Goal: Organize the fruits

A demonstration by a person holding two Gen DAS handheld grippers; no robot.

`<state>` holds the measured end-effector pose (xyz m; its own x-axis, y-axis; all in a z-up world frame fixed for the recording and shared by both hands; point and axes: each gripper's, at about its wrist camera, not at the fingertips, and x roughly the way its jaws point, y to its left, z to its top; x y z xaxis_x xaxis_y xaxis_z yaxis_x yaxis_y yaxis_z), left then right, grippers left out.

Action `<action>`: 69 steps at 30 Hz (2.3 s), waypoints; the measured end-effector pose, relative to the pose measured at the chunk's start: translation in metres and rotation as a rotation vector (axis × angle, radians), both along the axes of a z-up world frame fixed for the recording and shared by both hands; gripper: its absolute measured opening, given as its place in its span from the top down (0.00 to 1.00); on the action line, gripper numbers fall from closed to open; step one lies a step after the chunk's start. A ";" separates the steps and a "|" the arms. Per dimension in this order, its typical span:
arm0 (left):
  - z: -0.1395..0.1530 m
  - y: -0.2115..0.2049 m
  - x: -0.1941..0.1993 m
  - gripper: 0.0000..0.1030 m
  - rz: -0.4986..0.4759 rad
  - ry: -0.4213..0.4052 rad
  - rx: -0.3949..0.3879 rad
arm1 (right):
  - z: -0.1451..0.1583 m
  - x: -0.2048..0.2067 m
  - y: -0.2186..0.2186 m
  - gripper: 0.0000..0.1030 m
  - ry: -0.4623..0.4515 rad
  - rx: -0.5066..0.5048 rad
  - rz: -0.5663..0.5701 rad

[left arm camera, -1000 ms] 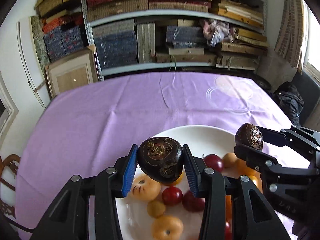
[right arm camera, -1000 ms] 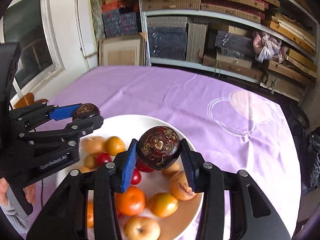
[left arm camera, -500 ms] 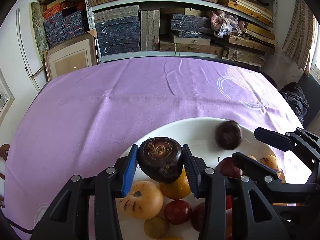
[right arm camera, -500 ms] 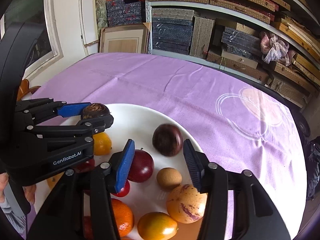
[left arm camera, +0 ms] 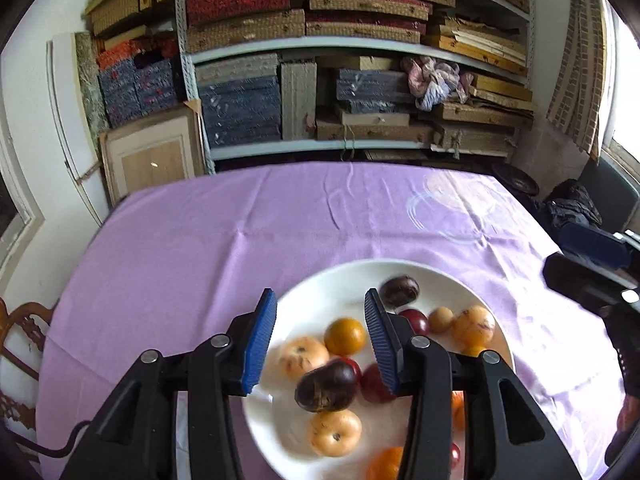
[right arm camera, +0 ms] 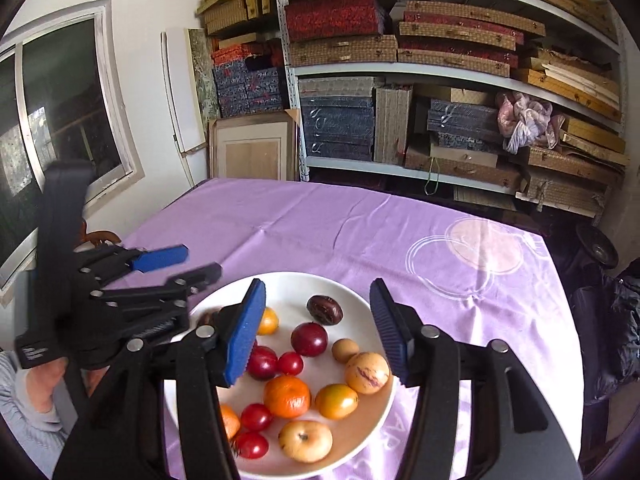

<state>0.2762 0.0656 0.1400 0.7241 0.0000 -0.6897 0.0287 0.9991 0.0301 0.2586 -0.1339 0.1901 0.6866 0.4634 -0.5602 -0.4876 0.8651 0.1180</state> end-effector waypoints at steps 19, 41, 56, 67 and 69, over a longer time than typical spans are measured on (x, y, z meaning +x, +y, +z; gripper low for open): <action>0.017 0.026 -0.112 0.26 0.081 -0.116 0.018 | -0.005 -0.110 -0.012 0.42 -0.045 -0.009 0.047; -0.079 -0.018 -0.216 0.04 0.104 -0.070 0.049 | -0.124 -0.189 -0.028 0.04 0.045 -0.054 -0.079; -0.122 -0.012 -0.175 0.03 0.103 0.158 -0.018 | -0.168 -0.134 -0.014 0.04 0.269 -0.166 -0.094; -0.126 -0.015 -0.171 0.03 0.084 0.170 -0.015 | -0.172 -0.126 -0.005 0.04 0.264 -0.231 -0.110; -0.126 -0.015 -0.171 0.03 0.084 0.170 -0.015 | -0.172 -0.127 -0.005 0.04 0.265 -0.230 -0.110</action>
